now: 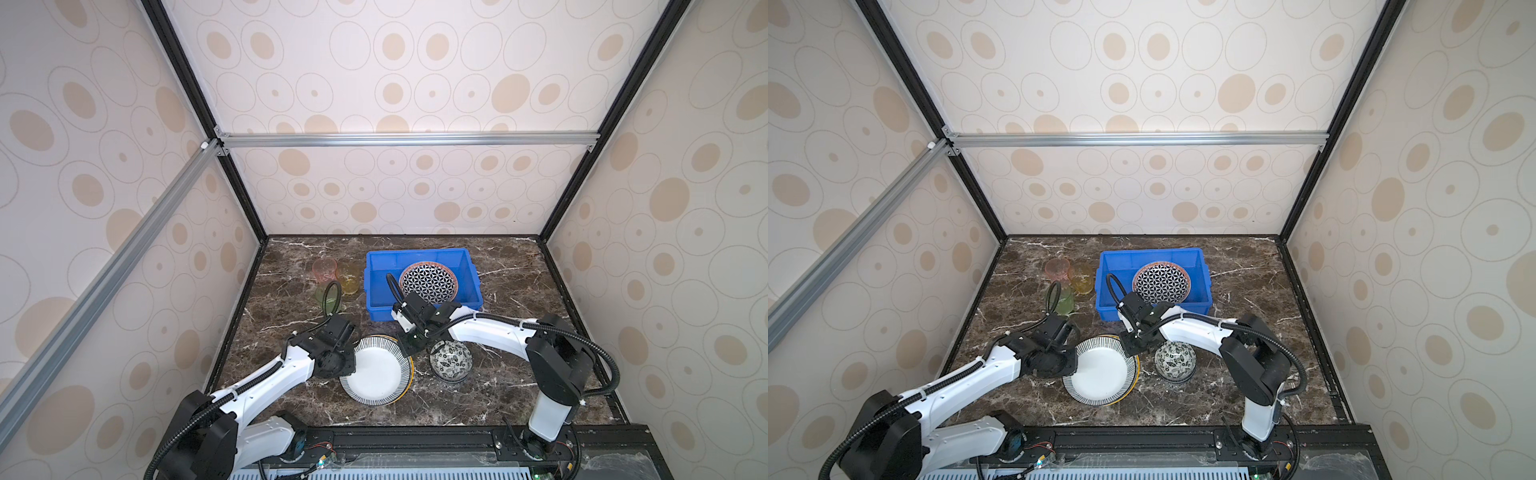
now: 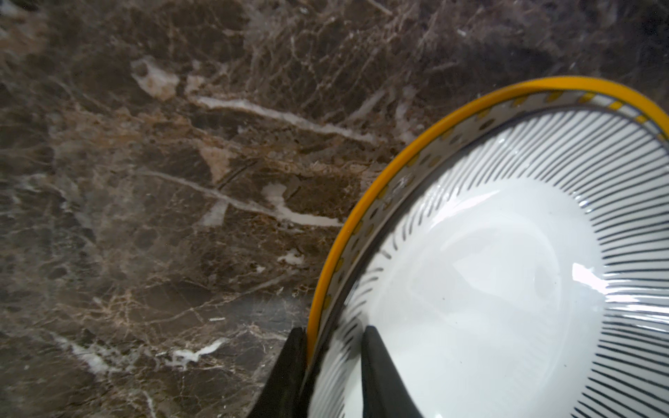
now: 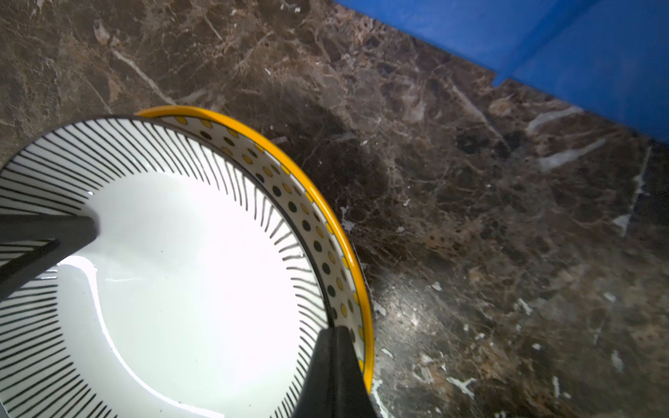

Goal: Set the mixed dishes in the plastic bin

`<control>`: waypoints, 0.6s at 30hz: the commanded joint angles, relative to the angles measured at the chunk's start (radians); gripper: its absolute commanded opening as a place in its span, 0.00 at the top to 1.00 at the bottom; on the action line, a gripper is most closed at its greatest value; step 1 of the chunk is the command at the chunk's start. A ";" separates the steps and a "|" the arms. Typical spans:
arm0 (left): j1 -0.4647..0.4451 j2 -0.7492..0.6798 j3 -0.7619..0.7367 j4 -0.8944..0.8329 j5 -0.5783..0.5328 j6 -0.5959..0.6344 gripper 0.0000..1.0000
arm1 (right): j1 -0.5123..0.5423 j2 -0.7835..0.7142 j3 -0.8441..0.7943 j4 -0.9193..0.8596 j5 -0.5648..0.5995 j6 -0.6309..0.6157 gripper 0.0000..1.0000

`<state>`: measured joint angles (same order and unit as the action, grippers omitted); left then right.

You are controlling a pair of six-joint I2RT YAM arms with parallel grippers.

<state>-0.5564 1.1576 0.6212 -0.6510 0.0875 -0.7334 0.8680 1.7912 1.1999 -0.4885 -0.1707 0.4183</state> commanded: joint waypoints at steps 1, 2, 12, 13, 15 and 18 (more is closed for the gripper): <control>-0.007 0.007 0.011 -0.001 -0.003 -0.018 0.78 | 0.005 0.049 -0.038 -0.061 -0.015 -0.008 1.00; -0.007 0.006 0.012 -0.002 -0.005 -0.017 0.79 | 0.005 0.046 -0.038 -0.062 -0.013 -0.007 1.00; -0.007 -0.013 0.021 -0.038 -0.044 -0.017 0.93 | 0.005 0.031 -0.028 -0.071 -0.006 -0.009 1.00; -0.007 -0.016 0.023 -0.044 -0.048 -0.015 0.94 | 0.005 0.028 -0.025 -0.073 -0.006 -0.009 1.00; -0.007 -0.022 0.027 -0.052 -0.055 -0.013 0.96 | 0.005 0.023 -0.019 -0.077 -0.006 -0.010 1.00; -0.007 -0.032 0.030 -0.063 -0.065 -0.012 0.99 | 0.005 0.015 -0.009 -0.085 0.002 -0.010 0.96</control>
<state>-0.5568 1.1213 0.6380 -0.6693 0.0845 -0.7345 0.8635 1.7912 1.2003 -0.4999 -0.1501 0.4141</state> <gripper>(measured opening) 0.168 0.042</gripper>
